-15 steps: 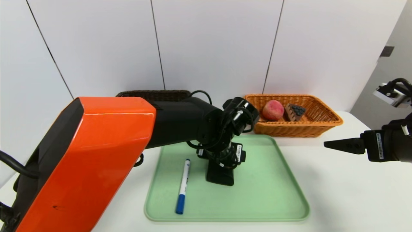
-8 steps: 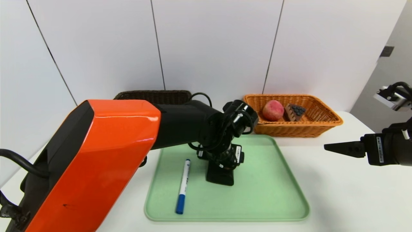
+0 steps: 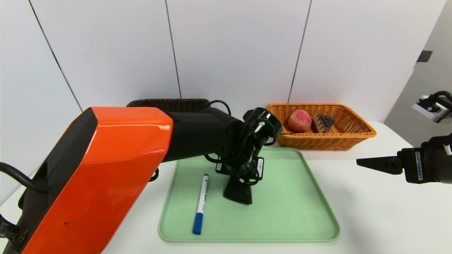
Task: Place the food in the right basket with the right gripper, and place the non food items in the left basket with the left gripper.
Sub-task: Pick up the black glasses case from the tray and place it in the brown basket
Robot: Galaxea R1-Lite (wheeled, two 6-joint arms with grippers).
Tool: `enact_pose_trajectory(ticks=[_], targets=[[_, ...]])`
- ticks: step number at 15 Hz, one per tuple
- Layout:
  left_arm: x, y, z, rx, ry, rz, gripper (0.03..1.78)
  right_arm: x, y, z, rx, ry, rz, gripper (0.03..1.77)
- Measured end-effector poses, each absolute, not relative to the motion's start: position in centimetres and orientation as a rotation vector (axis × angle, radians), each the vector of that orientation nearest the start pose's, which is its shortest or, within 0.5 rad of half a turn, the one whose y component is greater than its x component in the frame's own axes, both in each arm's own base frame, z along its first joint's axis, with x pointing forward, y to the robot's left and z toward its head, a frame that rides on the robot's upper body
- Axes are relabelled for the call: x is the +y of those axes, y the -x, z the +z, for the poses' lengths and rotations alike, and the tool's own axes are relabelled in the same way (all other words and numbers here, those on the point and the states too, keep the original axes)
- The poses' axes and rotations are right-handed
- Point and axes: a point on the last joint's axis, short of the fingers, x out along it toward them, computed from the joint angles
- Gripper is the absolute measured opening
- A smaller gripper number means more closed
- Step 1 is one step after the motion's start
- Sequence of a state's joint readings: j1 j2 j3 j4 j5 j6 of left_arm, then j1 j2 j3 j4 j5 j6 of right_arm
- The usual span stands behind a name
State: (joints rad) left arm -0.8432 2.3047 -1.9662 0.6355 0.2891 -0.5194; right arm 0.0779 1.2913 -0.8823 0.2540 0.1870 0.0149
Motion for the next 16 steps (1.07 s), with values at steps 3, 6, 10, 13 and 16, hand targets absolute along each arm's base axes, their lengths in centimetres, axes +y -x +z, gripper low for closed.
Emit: enact_pose_trajectory(ticks=[3,6,10,13,16], targets=[[-32.7,-29.5,17.2,0.891,-0.032,-0.3,0.52,1.9,-18.6,22.4,0.667,-0.052,0.25,1.71],[-31.5,-28.2,21.1,0.822,0.015,-0.34,0.51,1.9,-18.4,22.3,0.67,-0.053,0.249,1.71],[-27.5,-27.3,27.7,0.684,0.119,-0.4,0.49,1.9,-18.4,22.3,0.671,-0.055,0.251,1.71],[-23.3,-27.9,31.2,0.591,0.206,-0.36,0.48,1.9,-18.4,22.3,0.673,-0.054,0.253,1.71],[-19.1,-29.0,33.2,0.517,0.273,-0.3,0.48,1.9,-18.4,22.2,0.674,-0.053,0.25,1.71]])
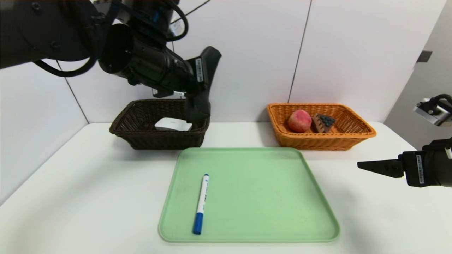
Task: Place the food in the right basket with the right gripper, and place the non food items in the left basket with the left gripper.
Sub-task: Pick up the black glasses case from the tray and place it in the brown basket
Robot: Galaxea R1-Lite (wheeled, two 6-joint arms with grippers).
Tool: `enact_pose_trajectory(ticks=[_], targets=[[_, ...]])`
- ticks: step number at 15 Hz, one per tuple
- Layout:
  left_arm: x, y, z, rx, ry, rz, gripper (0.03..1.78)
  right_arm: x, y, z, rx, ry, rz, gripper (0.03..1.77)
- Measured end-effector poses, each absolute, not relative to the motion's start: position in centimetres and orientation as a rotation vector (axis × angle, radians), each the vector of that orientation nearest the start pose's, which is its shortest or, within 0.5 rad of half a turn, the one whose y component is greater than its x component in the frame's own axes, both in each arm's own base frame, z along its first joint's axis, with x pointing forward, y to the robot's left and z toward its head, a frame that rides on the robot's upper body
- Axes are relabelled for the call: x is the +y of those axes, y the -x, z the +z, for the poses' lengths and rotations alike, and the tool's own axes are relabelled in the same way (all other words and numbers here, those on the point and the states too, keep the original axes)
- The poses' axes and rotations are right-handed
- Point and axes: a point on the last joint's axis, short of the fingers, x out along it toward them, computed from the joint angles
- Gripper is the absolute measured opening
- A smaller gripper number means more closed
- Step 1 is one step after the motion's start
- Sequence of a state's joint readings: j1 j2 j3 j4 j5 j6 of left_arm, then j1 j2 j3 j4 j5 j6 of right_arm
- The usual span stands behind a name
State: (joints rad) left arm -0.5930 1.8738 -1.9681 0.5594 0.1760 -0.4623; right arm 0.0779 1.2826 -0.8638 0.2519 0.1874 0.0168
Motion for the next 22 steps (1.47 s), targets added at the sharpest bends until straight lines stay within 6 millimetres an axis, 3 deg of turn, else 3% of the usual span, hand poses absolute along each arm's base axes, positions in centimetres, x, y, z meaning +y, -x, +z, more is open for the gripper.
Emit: enact_pose_trajectory(ticks=[5,10,15,22], targets=[[-11.3,-32.8,33.8,0.467,0.374,-0.158,0.48,1.8,-18.5,22.2,0.674,-0.054,0.245,1.71],[-5.4,-36.6,30.9,0.546,0.477,-0.019,0.48,1.8,-18.5,22.2,0.675,-0.053,0.242,1.71],[-4.2,-38.9,28.0,0.625,0.634,0.063,0.48,1.8,-18.4,22.0,0.679,-0.051,0.241,1.71],[-4.2,-41.1,24.8,0.699,0.886,0.15,0.47,1.8,-18.3,21.7,0.692,-0.053,0.241,1.71]])
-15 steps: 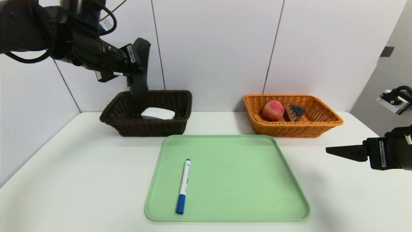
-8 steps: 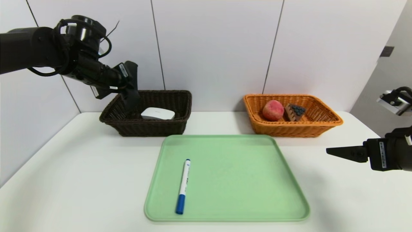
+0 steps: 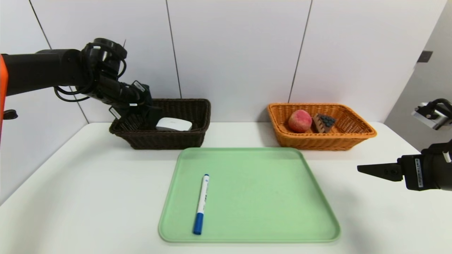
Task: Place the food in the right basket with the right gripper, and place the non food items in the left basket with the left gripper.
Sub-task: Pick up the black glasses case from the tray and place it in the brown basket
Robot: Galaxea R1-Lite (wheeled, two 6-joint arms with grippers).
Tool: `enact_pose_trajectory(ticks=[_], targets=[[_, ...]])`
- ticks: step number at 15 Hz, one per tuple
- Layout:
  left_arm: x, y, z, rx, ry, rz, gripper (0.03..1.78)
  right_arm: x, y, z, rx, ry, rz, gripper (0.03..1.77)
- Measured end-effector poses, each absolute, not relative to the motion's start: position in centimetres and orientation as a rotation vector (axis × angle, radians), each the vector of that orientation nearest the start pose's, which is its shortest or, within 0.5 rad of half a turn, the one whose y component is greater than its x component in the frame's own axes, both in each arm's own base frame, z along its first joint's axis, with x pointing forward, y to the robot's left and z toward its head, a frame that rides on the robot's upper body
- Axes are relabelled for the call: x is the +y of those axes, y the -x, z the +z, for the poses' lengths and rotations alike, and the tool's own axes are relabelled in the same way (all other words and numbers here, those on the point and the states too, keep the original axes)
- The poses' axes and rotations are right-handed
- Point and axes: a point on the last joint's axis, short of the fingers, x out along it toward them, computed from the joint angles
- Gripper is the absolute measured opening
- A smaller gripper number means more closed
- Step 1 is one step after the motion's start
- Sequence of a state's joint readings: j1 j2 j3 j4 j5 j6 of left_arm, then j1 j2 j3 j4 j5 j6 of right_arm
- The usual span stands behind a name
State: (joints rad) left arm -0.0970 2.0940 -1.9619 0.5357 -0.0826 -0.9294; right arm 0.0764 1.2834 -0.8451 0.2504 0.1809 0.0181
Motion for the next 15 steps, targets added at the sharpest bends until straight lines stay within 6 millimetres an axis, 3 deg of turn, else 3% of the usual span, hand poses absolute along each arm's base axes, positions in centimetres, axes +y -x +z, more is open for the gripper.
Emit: enact_pose_trajectory(ticks=[10,15], targets=[[-4.0,-42.6,23.0,0.71,0.973,0.196,0.45,1.8,-18.1,21.2,0.707,-0.05,0.243,1.71],[-4.0,-42.8,22.9,0.699,0.972,0.194,0.98,1.8,-17.9,21.0,0.714,-0.051,0.243,1.71]])
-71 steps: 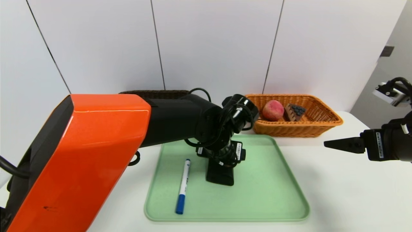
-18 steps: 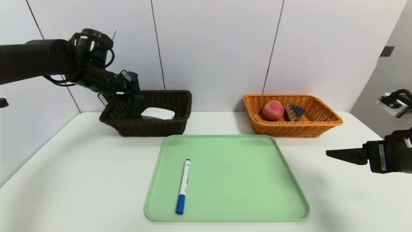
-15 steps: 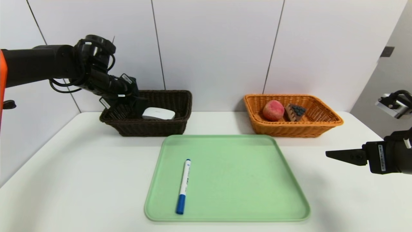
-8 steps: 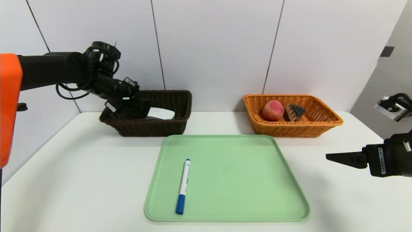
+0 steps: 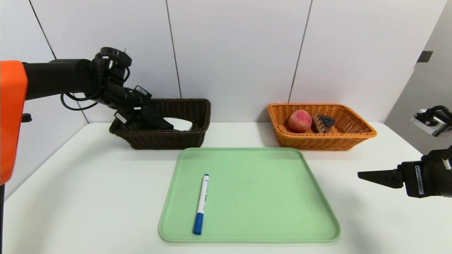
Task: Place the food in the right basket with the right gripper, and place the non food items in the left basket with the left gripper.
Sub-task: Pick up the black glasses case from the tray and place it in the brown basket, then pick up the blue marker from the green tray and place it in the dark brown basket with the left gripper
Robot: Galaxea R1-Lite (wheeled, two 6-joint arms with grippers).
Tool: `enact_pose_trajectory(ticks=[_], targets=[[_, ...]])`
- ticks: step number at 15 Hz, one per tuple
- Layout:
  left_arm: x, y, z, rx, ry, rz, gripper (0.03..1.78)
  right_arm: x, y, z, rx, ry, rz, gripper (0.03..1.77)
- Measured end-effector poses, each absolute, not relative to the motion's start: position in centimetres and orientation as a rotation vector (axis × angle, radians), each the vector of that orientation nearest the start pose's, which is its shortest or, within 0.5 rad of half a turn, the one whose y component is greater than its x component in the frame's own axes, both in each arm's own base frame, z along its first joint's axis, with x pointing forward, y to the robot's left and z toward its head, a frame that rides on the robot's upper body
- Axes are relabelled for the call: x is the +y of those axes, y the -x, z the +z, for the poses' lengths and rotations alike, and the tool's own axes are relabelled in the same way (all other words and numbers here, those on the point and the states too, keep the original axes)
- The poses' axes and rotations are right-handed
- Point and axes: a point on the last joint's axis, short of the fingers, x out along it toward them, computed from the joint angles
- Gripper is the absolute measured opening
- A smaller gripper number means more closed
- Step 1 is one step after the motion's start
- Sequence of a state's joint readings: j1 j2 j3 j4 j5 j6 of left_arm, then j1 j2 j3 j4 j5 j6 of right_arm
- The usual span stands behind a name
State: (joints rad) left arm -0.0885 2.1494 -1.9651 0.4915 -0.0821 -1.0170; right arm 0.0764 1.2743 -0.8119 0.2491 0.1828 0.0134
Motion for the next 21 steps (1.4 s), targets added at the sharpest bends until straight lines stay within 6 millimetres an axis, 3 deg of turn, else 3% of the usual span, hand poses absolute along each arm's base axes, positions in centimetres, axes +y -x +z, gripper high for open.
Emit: enact_pose_trajectory(ticks=[5,8,11,13,17,21], targets=[[-3.9,-42.1,24.1,0.673,0.958,0.178,1.33,1.8,-17.7,21.0,0.712,-0.051,0.243,1.71],[-4.9,-39.5,28.5,0.567,0.845,0.062,1.45,1.8,-17.6,20.9,0.714,-0.054,0.242,1.71],[-6.9,-35.6,33.0,0.454,0.557,-0.108,1.53,1.8,-17.6,20.9,0.712,-0.053,0.243,1.71],[-8.2,-33.2,34.7,0.424,0.397,-0.196,1.57,1.8,-17.6,20.9,0.709,-0.053,0.243,1.71],[-10.4,-29.0,34.6,0.596,0.245,-0.289,1.62,1.8,-17.5,20.8,0.71,-0.054,0.242,1.71],[-11.7,-24.9,32.2,0.872,0.018,-0.409,1.66,1.7,-17.5,20.7,0.715,-0.054,0.242,1.71]])
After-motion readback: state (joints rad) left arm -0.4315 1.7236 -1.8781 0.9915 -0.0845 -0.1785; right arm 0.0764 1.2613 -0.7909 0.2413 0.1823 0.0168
